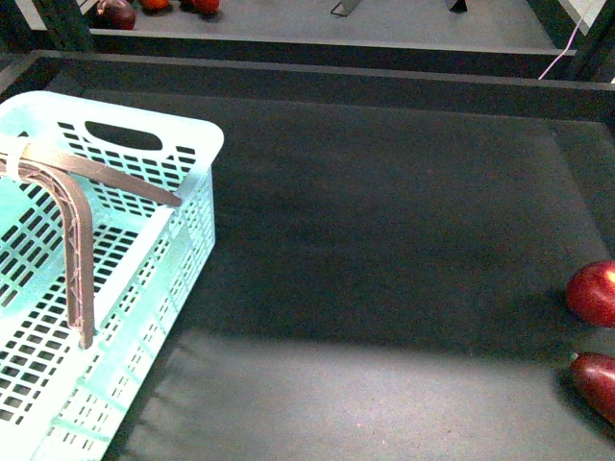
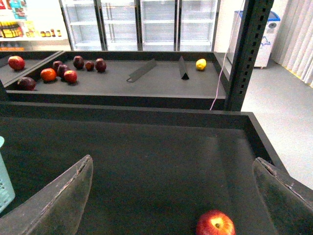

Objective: Pick apple with right arm and hold basket with left

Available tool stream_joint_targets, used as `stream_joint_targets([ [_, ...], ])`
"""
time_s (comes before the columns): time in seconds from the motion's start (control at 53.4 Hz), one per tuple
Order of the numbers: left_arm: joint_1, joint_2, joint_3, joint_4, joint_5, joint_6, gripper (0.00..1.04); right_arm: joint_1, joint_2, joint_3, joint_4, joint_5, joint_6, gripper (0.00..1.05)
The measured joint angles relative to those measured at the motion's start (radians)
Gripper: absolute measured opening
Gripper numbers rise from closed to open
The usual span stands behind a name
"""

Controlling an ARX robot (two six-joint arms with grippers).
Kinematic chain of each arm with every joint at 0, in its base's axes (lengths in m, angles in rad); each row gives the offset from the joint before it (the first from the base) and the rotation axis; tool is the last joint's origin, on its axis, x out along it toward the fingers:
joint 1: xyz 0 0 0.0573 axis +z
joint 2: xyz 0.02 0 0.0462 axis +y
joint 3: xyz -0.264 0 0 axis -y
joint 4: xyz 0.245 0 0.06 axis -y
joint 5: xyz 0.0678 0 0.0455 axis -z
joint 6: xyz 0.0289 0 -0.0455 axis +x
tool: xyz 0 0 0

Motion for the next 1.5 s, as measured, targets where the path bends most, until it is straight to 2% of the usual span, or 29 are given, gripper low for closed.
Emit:
stream_joint_targets([
  [0.599,0.0,0.0,0.0,0.0,0.0,0.0,0.98,0.0,0.0,0.0,0.0,0.0,0.0,0.96],
  [0.637,0.004,0.016,0.01,-0.035,0.018,-0.023,0.98,0.0,0.0,0.0,0.0,0.0,0.0,0.96],
  [0.693,0.023,0.114,0.081,-0.211,0.082,-0.132,0.98,0.0,0.0,0.0,0.0,0.0,0.001,0.96],
  [0.768,0.045,0.225,0.115,-0.277,0.122,-0.264,0.98,0.0,0.0,0.0,0.0,0.0,0.001,0.96],
  [0.88,0.075,0.38,0.137,-0.186,0.17,-0.404,0.98,0.0,0.0,0.0,0.0,0.0,0.002,0.96],
  [1.011,0.115,0.656,0.217,0.043,0.235,-0.541,0.98,0.0,-0.001,0.0,0.0,0.0,0.002,0.96],
  [1.198,0.158,1.14,0.385,0.306,0.274,-0.745,0.98,0.0,-0.001,0.0,0.0,0.0,0.002,0.96],
  [1.311,0.158,1.406,0.507,0.376,0.285,-0.881,0.98,0.0,-0.001,0.0,0.0,0.0,0.002,0.96],
  [1.498,0.132,1.576,0.614,0.394,0.273,-0.987,0.98,0.0,-0.001,0.0,0.0,0.0,0.002,0.96],
])
